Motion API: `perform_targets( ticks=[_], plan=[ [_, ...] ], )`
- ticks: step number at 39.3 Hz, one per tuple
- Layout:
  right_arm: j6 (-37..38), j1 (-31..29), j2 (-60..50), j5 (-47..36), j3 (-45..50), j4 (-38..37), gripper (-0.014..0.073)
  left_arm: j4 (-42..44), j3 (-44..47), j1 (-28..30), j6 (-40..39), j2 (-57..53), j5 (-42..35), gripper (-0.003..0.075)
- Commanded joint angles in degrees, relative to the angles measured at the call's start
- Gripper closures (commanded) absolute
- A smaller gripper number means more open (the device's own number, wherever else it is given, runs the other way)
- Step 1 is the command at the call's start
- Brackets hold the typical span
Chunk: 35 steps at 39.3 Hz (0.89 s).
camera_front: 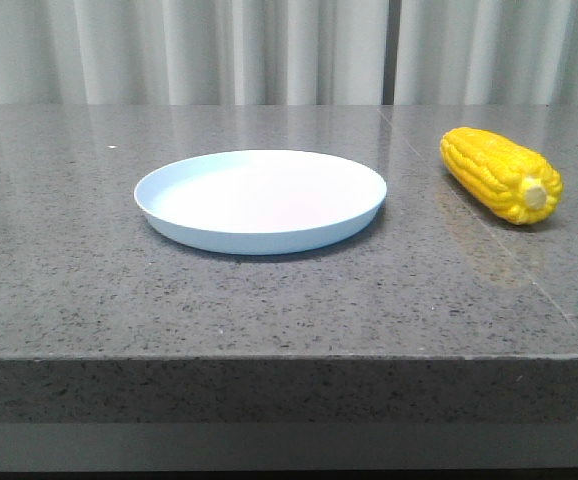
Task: Place corn on plate with both arms
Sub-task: 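Lower the right gripper over the yellow corn cob and grasp it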
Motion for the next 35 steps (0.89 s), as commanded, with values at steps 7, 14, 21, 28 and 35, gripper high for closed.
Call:
perform_targets(
  ticks=[7,14,21,28,35],
  plan=[
    [-0.51,-0.3,5.6,-2.67,-4.48,1.39,-0.0058,0.56,-0.03,0.12,-0.21,-11.33,-4.28,0.0741],
    [-0.51,-0.01,18.68,4.55,-11.84,1.98,-0.0058,0.56,-0.03,0.12,-0.21,-12.47,-4.28,0.0741],
    [-0.51,2.62,32.98,13.44,-19.45,5.66,-0.0058,0.56,-0.03,0.12,-0.21,-12.47,-4.28,0.0741],
    [-0.51,8.07,45.12,15.61,-25.61,9.28,-0.0058,0.56,-0.03,0.12,-0.21,-12.47,-4.28,0.0741],
    [-0.51,12.32,57.48,15.66,-31.8,10.12,-0.0058,0.56,-0.03,0.12,-0.21,-12.47,-4.28,0.0741]
  ],
)
